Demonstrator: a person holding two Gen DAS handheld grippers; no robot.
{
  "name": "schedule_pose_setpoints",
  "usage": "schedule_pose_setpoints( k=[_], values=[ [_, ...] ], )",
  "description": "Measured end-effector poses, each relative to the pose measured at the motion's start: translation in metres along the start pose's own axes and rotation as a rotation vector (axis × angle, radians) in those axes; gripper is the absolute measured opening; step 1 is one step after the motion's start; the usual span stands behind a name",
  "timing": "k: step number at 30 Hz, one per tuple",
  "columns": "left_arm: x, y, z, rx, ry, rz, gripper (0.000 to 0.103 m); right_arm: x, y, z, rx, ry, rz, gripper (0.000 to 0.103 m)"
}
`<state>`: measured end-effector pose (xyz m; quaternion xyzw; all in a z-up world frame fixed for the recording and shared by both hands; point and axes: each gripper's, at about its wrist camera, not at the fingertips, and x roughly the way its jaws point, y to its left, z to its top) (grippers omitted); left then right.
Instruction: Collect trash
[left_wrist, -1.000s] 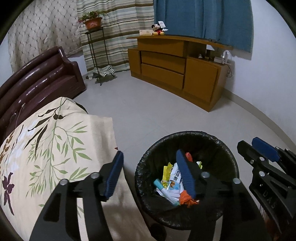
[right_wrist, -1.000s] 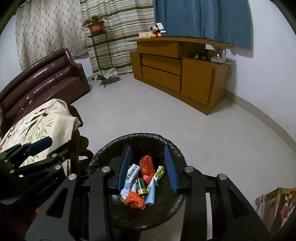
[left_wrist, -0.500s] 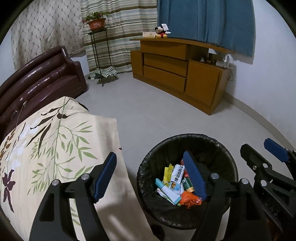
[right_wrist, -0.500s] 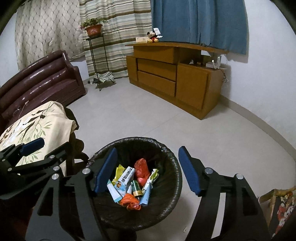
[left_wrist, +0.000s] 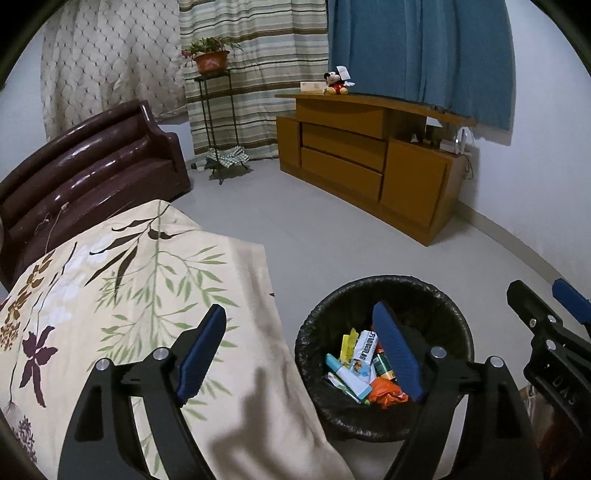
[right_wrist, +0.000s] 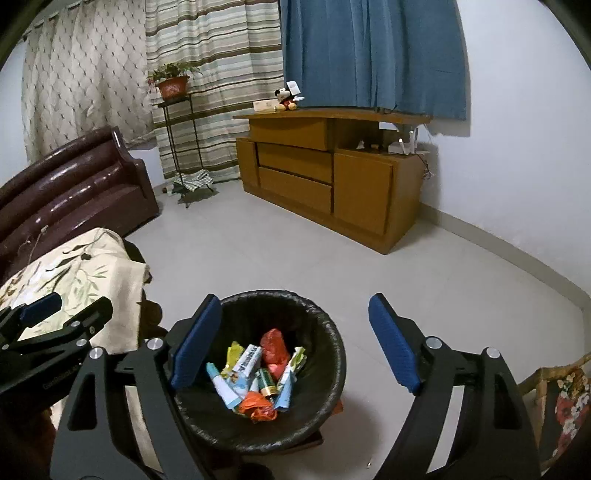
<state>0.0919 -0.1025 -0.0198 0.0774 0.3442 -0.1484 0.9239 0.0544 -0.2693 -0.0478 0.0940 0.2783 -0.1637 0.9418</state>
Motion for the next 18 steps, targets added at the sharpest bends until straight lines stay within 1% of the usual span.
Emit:
schedule_pose_setpoints(
  k=[3,6,11,18],
  values=[
    [-0.009,0.006,-0.001,-0.009,-0.012,0.004,0.080,-0.009,0.003,-0.001,0.001,-0.008,0.013,0.080],
    [-0.020,0.010,-0.001,-0.021,-0.033,0.019,0.082,-0.017,0.005,0.000,-0.001,-0.009,0.031,0.086],
    [-0.036,0.017,-0.005,-0.036,-0.053,0.037,0.083,-0.035,0.014,-0.001,-0.024,-0.015,0.041,0.090],
    [-0.055,0.030,-0.013,-0.050,-0.075,0.057,0.084,-0.060,0.021,-0.005,-0.028,-0.039,0.043,0.090]
  ],
)
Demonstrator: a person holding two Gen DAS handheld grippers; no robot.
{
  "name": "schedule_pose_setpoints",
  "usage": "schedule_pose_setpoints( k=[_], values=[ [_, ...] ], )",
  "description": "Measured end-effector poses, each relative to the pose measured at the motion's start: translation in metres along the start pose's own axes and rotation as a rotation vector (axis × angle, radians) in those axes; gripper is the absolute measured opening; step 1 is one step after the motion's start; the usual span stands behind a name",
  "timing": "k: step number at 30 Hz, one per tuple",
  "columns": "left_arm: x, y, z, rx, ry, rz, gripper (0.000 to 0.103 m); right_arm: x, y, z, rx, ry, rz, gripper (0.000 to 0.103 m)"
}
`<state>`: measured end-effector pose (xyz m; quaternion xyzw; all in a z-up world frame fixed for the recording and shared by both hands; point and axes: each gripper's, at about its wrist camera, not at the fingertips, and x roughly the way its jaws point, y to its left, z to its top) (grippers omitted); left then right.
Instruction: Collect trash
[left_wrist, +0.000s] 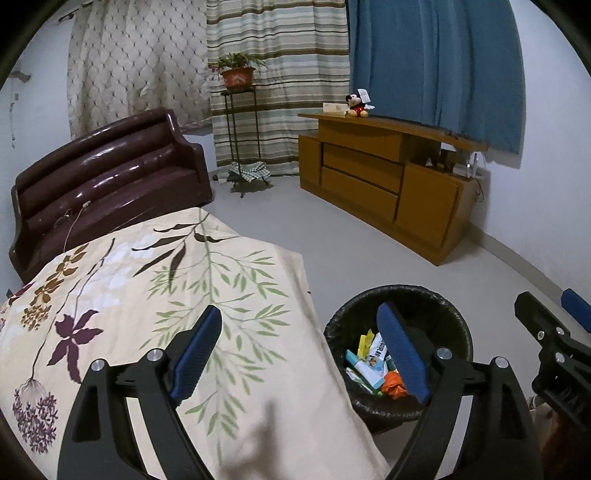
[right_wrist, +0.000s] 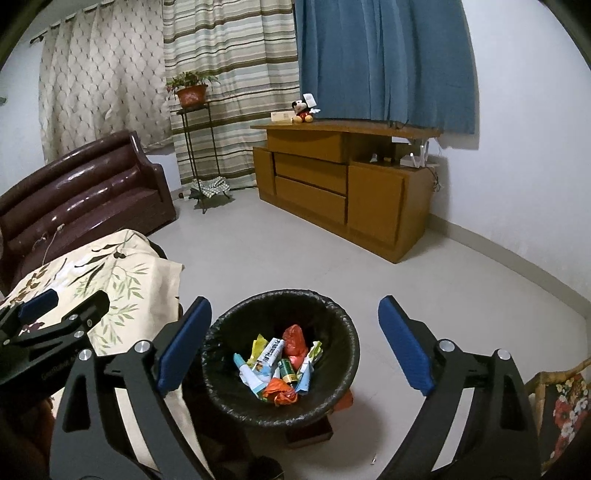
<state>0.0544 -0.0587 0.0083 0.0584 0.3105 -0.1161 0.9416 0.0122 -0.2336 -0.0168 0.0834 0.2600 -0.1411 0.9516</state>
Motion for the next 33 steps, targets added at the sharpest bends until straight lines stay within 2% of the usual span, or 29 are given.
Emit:
schedule_pose_setpoints(
  k=[14,33],
  values=[
    [-0.031,0.014,-0.004,-0.008,-0.048,0.006,0.084,-0.031,0.011,0.003,-0.028,-0.048,0.015,0.090],
    [-0.034,0.018,-0.005,-0.011,-0.051,0.004,0.084,-0.036,0.012,0.005,-0.027,-0.059,0.018,0.090]
  ],
)
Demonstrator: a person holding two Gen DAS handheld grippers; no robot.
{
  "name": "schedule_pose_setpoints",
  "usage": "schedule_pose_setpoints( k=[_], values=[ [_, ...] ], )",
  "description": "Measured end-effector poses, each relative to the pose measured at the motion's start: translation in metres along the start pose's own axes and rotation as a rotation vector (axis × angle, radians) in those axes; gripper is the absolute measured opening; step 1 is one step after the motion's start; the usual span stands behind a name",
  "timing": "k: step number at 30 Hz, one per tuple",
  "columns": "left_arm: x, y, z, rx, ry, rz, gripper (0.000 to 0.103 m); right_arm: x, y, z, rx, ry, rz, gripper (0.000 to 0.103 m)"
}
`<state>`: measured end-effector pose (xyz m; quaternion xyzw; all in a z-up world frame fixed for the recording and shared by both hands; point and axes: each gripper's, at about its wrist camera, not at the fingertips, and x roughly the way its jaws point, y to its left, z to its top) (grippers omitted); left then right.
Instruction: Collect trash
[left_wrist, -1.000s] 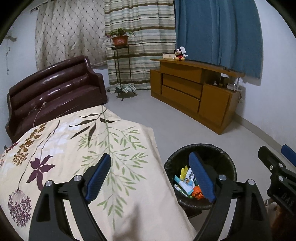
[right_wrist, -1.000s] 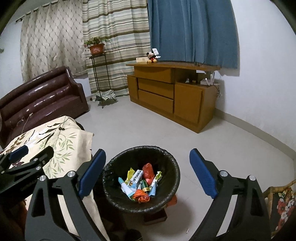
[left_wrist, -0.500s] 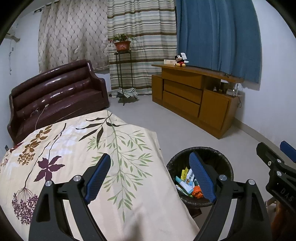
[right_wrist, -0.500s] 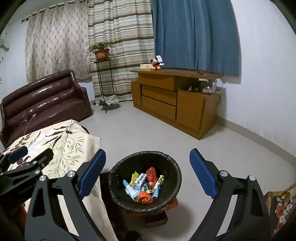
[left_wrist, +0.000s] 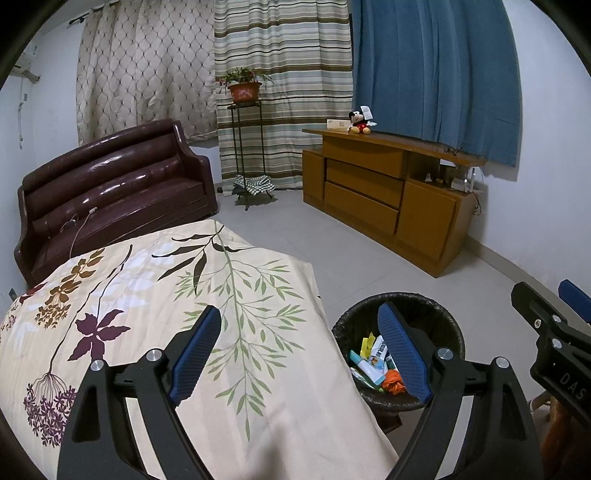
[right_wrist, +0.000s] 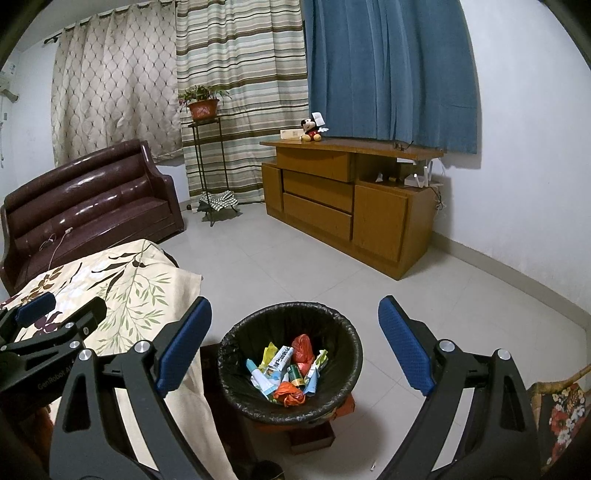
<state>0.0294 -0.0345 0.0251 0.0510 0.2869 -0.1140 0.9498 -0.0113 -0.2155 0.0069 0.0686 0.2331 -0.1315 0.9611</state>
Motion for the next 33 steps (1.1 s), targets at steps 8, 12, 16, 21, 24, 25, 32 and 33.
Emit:
schedule_pose_setpoints(
  k=[8,12,16,21,24,25,32,33],
  values=[
    [0.0003,0.0000,-0.0004,0.001,0.002,-0.002,0.084,-0.0012,0.0008,0.0005,-0.002,0.001,0.001,0.090],
    [-0.0013,0.0011,-0.0004,0.001,0.002,-0.004,0.084,-0.0008,0.0004,0.0002,-0.001,0.001,0.000,0.090],
    [-0.0027,0.0010,-0.0005,0.000,0.003,-0.006,0.084,-0.0005,0.0005,0.0000,-0.001,0.000,-0.001,0.090],
    [-0.0025,-0.0037,-0.0004,-0.001,0.009,-0.015,0.084,-0.0005,0.0006,0.0000,-0.002,0.000,0.000,0.090],
    [-0.0024,-0.0037,-0.0001,-0.002,0.009,-0.015,0.084,-0.0009,0.0007,0.0002,-0.002,0.000,0.000,0.090],
    [-0.0025,-0.0039,-0.0001,-0.002,0.009,-0.015,0.084,-0.0005,0.0007,0.0000,-0.002,0.000,0.000,0.090],
    [-0.0004,-0.0063,-0.0010,0.000,0.013,-0.016,0.084,-0.0009,0.0010,0.0001,-0.002,0.001,-0.001,0.090],
    [-0.0003,-0.0055,-0.0009,-0.001,0.014,-0.016,0.084,-0.0011,0.0010,0.0002,-0.002,0.001,0.000,0.090]
  ],
)
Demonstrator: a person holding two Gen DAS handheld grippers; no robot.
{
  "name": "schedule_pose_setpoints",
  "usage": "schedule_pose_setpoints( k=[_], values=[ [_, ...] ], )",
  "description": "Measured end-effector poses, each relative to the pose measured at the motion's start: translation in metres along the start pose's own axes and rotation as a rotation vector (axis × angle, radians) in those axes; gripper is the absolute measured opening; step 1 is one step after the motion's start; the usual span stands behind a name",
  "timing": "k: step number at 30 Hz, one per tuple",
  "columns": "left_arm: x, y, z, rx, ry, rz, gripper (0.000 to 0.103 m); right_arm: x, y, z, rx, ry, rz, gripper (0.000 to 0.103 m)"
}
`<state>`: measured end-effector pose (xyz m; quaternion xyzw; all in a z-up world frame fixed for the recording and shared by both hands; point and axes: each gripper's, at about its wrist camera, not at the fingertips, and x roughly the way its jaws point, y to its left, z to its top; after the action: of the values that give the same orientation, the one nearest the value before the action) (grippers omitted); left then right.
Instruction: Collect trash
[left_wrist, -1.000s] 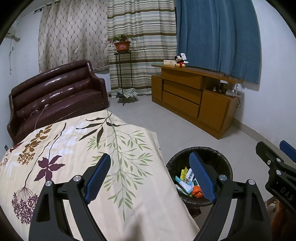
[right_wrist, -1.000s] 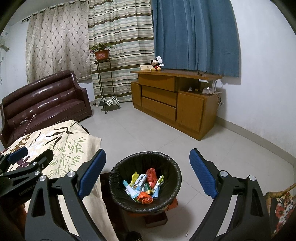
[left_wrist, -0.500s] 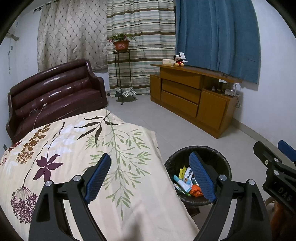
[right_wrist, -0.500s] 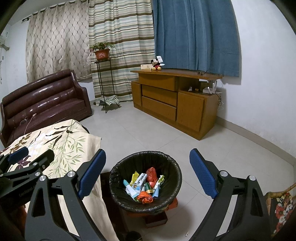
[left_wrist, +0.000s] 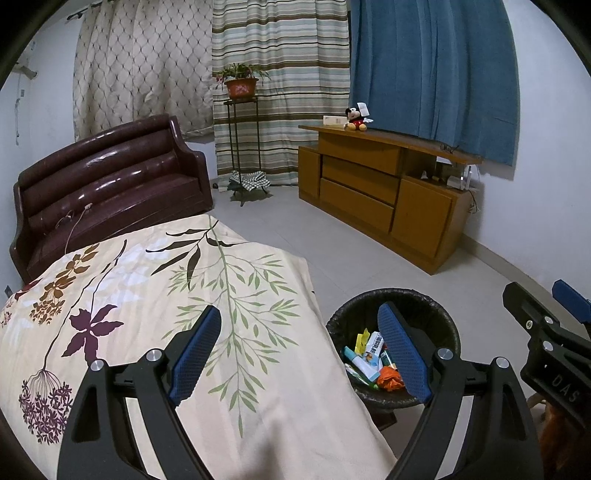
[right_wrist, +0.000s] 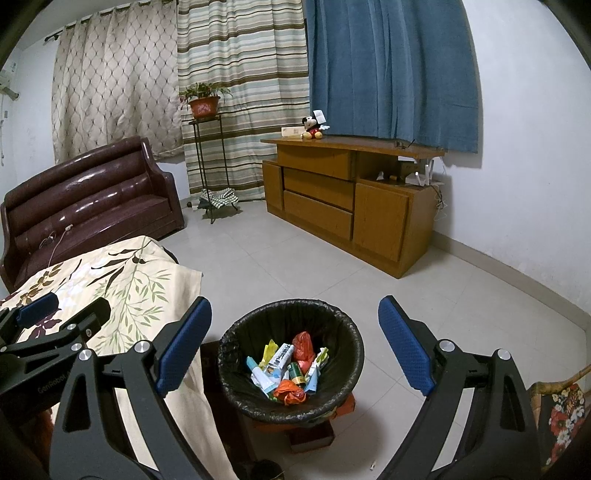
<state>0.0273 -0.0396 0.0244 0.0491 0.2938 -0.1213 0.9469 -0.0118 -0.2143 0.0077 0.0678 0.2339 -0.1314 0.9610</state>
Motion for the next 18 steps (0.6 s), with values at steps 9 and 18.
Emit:
schedule_pose_setpoints(
  k=[9,18],
  values=[
    [0.0013,-0.0008,-0.0007,-0.002,-0.001,0.001,0.084,-0.0002,0.0004,0.0004,-0.001,0.000,0.000,0.090],
    [0.0032,-0.0008,-0.0020,-0.002,0.000,-0.004,0.084,0.0001,0.0015,-0.0008,-0.002,0.002,0.000,0.090]
  ],
)
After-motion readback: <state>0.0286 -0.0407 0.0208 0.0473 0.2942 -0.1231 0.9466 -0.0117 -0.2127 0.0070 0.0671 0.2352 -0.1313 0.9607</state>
